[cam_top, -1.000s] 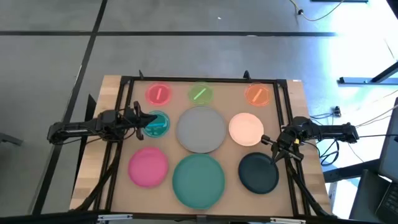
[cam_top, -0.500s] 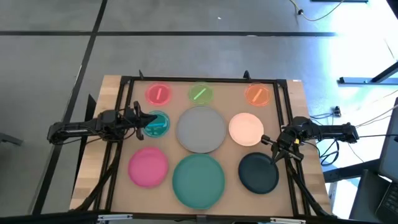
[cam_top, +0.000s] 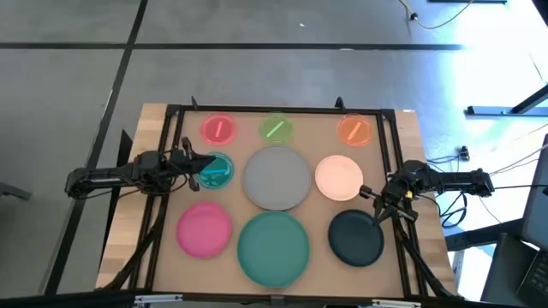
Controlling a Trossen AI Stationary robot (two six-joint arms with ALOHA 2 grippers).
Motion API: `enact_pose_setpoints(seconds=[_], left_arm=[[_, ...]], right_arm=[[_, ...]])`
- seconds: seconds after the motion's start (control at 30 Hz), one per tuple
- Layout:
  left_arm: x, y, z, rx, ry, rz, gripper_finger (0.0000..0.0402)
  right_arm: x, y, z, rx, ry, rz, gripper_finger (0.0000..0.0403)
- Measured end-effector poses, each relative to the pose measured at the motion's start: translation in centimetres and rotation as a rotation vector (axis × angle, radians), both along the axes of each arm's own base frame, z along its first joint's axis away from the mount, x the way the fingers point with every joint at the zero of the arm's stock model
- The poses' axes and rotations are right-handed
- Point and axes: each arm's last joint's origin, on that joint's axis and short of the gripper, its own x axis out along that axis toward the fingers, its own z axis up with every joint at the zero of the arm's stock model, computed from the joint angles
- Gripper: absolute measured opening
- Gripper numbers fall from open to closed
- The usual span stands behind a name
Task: Stack plastic plates
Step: Stack the green plate on top of the grey plate
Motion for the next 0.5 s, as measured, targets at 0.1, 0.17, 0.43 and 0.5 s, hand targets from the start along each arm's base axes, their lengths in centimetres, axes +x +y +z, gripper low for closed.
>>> enact_pose_setpoints(seconds=[0.1, 0.17, 0.43, 0.5], left_arm=[[-0.1, 0.0, 0.6, -0.004, -0.067, -0.003, 0.0000], [-0.1, -0.1, 1.1, -0.037, -0.131, -0.019, 0.0000], [-0.5, -0.1, 2.5, -0.119, -0.321, -0.028, 0.0000], [-0.6, -0.1, 2.8, -0.105, -0.349, -0.027, 0.0000]], right_arm=[[0.1, -0.1, 0.0, -0.040, -0.062, -0.053, 0.0001], [0.2, -0.1, 0.0, -0.041, -0.067, -0.089, 0.0001], [0.4, -0.4, 0.1, -0.028, -0.059, -0.209, 0.0001], [0.5, -0.4, 0.1, -0.026, -0.059, -0.234, 0.0001]])
